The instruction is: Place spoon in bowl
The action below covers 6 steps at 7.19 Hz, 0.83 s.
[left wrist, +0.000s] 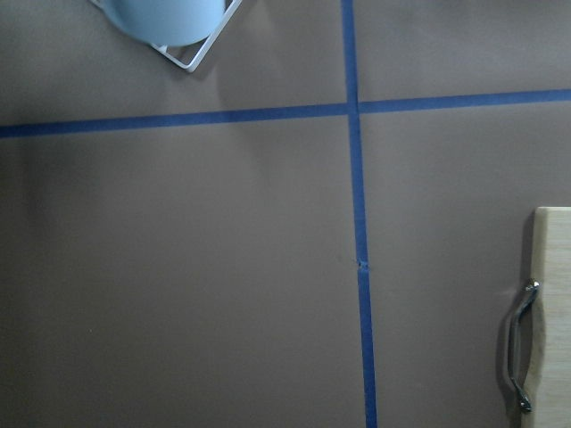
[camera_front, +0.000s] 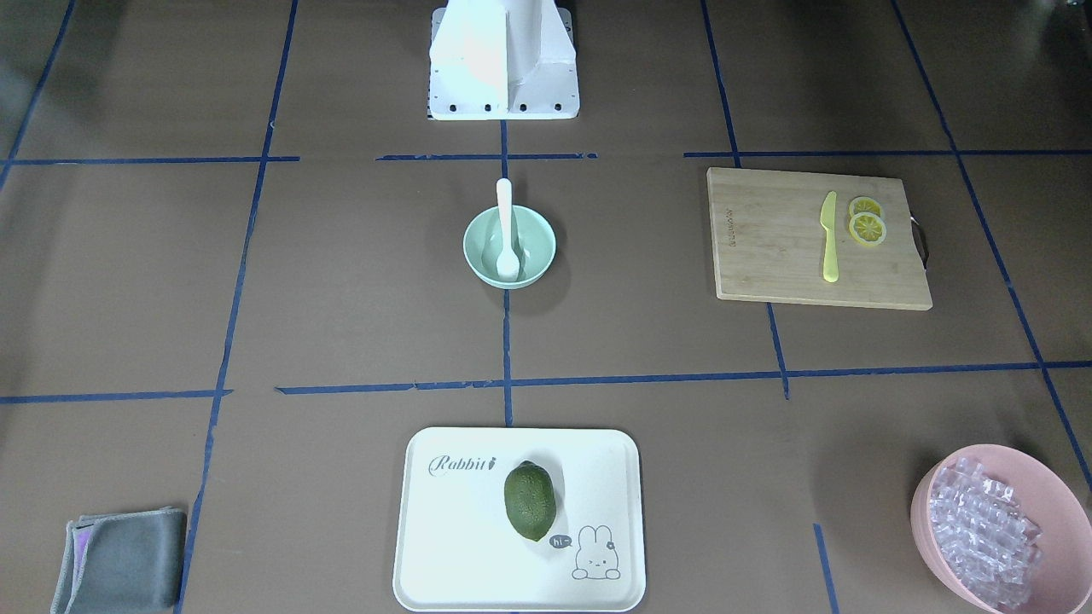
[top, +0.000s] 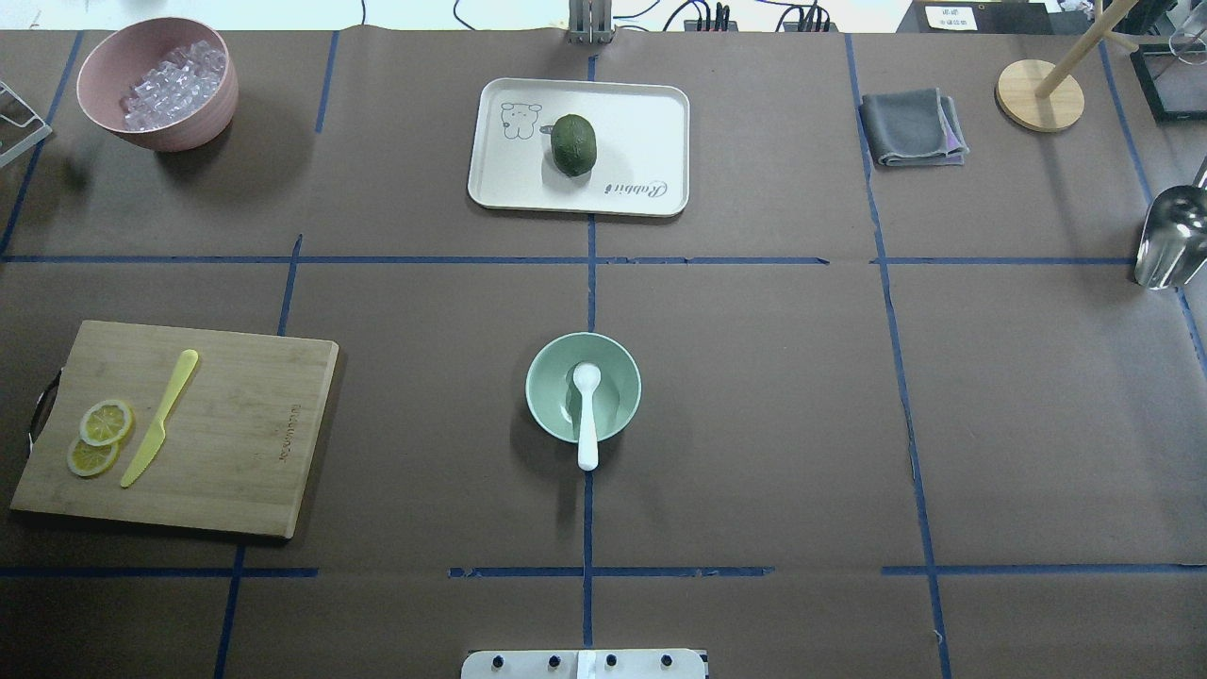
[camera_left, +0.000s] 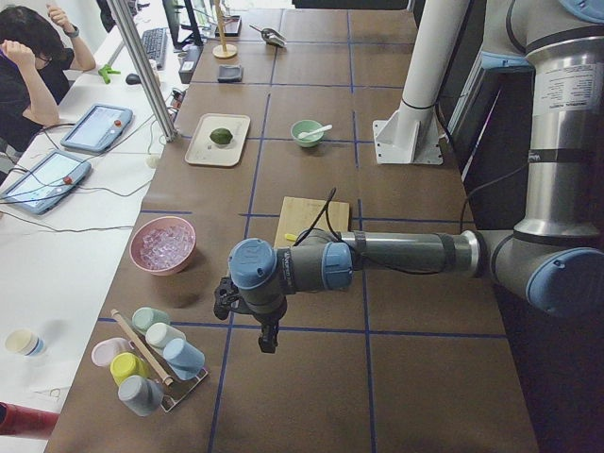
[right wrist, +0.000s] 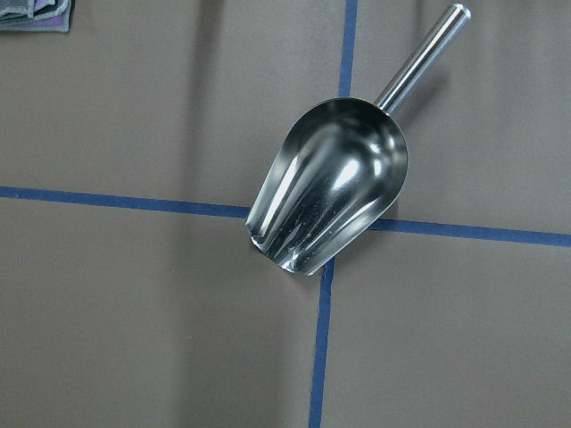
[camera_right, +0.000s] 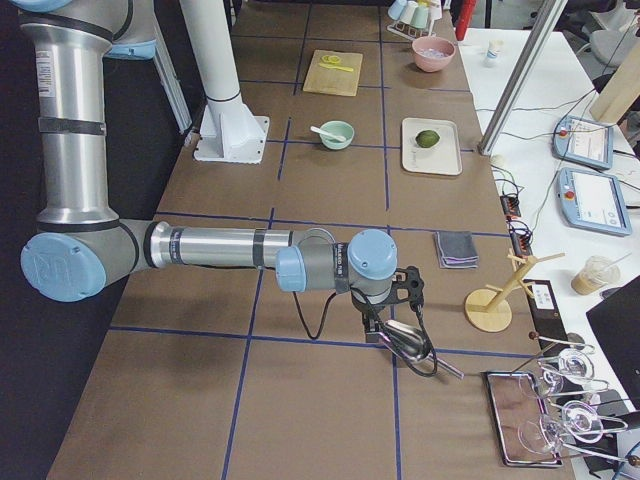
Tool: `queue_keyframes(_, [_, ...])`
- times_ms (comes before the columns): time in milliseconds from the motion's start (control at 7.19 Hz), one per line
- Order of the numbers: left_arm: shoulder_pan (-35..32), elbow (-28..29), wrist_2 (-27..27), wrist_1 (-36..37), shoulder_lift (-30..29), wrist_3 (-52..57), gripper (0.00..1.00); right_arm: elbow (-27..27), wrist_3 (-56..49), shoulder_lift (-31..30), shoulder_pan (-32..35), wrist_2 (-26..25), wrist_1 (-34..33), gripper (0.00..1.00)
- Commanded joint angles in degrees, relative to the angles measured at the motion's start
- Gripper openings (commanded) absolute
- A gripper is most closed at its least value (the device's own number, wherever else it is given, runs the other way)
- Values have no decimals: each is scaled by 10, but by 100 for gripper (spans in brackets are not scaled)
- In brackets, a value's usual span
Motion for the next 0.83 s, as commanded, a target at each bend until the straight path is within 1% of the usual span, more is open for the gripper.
queue_keyframes(0, [5, -1, 4, -6, -2, -22, 100, -1, -1, 0, 0, 0, 1, 100])
queue_keyframes(695, [17, 0, 8, -10, -3, -19, 100, -1, -2, 0, 0, -2, 1, 100])
